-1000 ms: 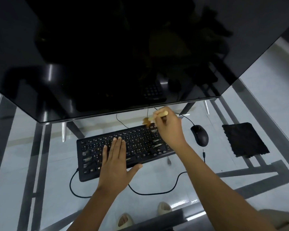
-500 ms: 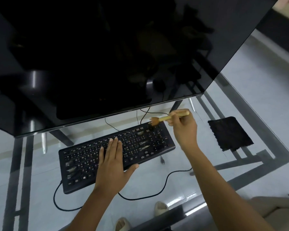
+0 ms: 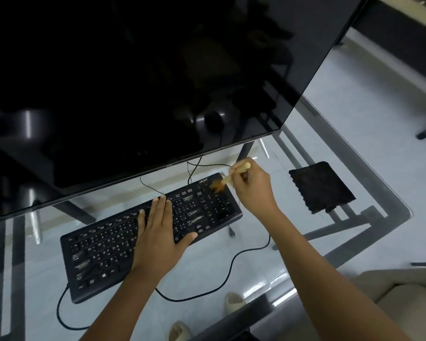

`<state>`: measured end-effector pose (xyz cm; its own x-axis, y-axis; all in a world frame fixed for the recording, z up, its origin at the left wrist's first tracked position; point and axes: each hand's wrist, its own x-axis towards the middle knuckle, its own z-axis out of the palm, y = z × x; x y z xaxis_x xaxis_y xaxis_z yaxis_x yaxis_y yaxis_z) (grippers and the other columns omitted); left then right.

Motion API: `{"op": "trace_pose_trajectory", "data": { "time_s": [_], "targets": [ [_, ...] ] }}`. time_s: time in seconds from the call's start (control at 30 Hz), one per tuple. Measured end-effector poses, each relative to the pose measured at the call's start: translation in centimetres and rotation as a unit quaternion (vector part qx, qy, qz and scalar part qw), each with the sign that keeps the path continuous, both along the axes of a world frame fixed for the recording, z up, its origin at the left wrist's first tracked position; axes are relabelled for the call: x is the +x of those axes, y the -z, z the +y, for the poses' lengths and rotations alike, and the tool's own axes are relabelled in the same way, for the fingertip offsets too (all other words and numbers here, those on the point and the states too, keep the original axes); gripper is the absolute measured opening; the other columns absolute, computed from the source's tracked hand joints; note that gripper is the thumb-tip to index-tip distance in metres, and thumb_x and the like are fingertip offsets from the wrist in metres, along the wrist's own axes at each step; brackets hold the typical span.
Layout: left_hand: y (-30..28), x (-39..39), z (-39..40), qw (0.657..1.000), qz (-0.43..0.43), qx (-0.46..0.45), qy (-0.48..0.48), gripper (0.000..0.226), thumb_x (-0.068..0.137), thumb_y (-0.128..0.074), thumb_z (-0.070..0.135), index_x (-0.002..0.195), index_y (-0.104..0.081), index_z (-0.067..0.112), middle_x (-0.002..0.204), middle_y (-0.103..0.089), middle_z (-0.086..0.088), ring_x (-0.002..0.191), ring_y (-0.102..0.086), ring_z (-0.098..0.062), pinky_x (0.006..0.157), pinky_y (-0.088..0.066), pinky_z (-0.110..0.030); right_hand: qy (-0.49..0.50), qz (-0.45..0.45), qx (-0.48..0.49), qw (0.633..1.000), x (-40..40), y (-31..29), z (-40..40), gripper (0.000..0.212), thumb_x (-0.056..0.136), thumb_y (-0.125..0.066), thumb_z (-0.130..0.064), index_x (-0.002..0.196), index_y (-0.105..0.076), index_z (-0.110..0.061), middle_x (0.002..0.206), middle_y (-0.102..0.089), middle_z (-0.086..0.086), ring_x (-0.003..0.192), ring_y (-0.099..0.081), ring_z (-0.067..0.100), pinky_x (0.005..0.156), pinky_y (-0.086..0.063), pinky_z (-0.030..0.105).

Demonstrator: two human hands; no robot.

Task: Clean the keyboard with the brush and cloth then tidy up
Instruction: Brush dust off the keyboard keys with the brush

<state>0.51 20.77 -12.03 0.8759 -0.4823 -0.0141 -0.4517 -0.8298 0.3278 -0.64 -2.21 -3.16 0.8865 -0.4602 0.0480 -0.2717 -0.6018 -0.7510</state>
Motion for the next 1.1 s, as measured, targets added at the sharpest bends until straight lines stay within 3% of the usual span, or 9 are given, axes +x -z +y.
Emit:
{"op": "trace_pose_trajectory", "data": {
  "time_s": [0.1,0.2,0.33,0.43,0.57,0.67,0.83,1.0,1.1],
  "targets": [
    [0.2,0.1,-0.1,1.0,0.007,0.0,0.004,0.102,0.079,-0.025,0.078,0.149,-0.02,0.003,0.159,-0.013,-0.009,0.147,0.002,-0.017,0.119,0.0,-0.047,-0.045,0.084,-0.037,0.995,-0.3,0.7,0.1,0.013,0.095,-0.054,-0.026,0.095,-0.059,-0.014,0.074,-0.066,-0.002,0.063,-0.063,0.014,0.059,-0.053,0.024],
    [0.4,0.0,0.0,1.0,0.006,0.007,0.007,0.103,0.079,-0.024,0.079,0.149,-0.02,0.003,0.159,-0.011,-0.009,0.147,0.004,-0.016,0.119,0.0,-0.046,0.022,0.009,-0.056,0.998,-1.0,0.7,-0.5,0.01,0.095,-0.053,-0.024,0.096,-0.06,-0.017,0.081,-0.065,-0.003,0.063,-0.058,0.008,0.059,-0.047,0.022],
    [0.5,0.2,0.2,1.0,0.005,0.006,0.01,0.103,0.079,-0.024,0.079,0.149,-0.021,0.003,0.159,-0.012,-0.009,0.147,0.003,-0.016,0.119,-0.001,-0.045,-0.054,0.08,-0.015,0.995,-2.0,0.6,-0.2,0.01,0.095,-0.053,-0.017,0.088,-0.06,-0.015,0.067,-0.064,-0.005,0.057,-0.061,0.005,0.057,-0.048,0.017],
    [0.5,0.1,0.2,1.0,0.01,0.008,0.011,0.104,0.078,-0.025,0.079,0.149,-0.02,0.004,0.16,-0.011,-0.008,0.147,0.004,-0.016,0.119,0.001,-0.044,0.011,-0.012,-0.047,0.999,-2.5,0.4,-0.6,0.008,0.095,-0.053,-0.015,0.088,-0.058,-0.015,0.072,-0.063,-0.004,0.061,-0.059,0.001,0.06,-0.044,0.015],
    [0.6,0.3,0.5,1.0,0.013,0.007,0.022,0.104,0.078,-0.024,0.079,0.149,-0.019,0.004,0.16,-0.009,-0.007,0.147,0.005,-0.015,0.119,0.001,-0.043,-0.064,0.1,-0.045,0.992,-2.4,0.4,-0.3,0.012,0.096,-0.052,-0.022,0.086,-0.057,-0.017,0.066,-0.063,-0.006,0.059,-0.061,0.011,0.059,-0.052,0.027],
    [0.6,0.4,1.0,0.999,0.017,0.01,0.037,0.105,0.077,-0.021,0.08,0.15,-0.016,0.005,0.16,-0.004,-0.005,0.146,0.009,-0.014,0.118,0.003,-0.04,0.011,0.03,-0.074,0.997,-2.0,0.1,-1.1,0.013,0.098,-0.051,-0.022,0.088,-0.055,-0.015,0.067,-0.059,-0.004,0.056,-0.055,0.005,0.053,-0.04,0.011],
    [0.5,0.3,2.0,0.999,0.006,0.023,0.045,0.103,0.077,-0.018,0.079,0.15,-0.019,0.006,0.16,-0.007,-0.006,0.146,0.006,-0.014,0.118,0.002,-0.041,-0.058,0.072,-0.119,0.989,-1.1,0.4,-1.0,0.014,0.097,-0.049,-0.018,0.09,-0.058,-0.009,0.077,-0.064,0.004,0.065,-0.061,0.02,0.058,-0.05,0.023],
    [0.4,-0.2,2.5,0.999,0.013,0.011,0.047,0.1,0.079,-0.018,0.077,0.15,-0.02,0.007,0.16,-0.006,-0.003,0.146,0.005,-0.014,0.118,0.001,-0.043,0.012,0.036,0.034,0.999,0.6,-0.2,-0.3,0.011,0.095,-0.053,-0.017,0.095,-0.06,-0.008,0.08,-0.07,0.007,0.066,-0.069,0.015,0.067,-0.059,0.029],
    [0.6,-0.3,3.0,0.999,0.006,0.021,0.048,0.099,0.079,-0.017,0.077,0.149,-0.023,0.007,0.16,-0.009,-0.004,0.146,0.005,-0.013,0.119,0.001,-0.042,0.024,0.038,-0.023,0.999,1.7,0.0,0.8,0.012,0.097,-0.052,-0.019,0.095,-0.058,-0.008,0.083,-0.067,0.006,0.065,-0.062,0.015,0.059,-0.047,0.017]
  ]
}}
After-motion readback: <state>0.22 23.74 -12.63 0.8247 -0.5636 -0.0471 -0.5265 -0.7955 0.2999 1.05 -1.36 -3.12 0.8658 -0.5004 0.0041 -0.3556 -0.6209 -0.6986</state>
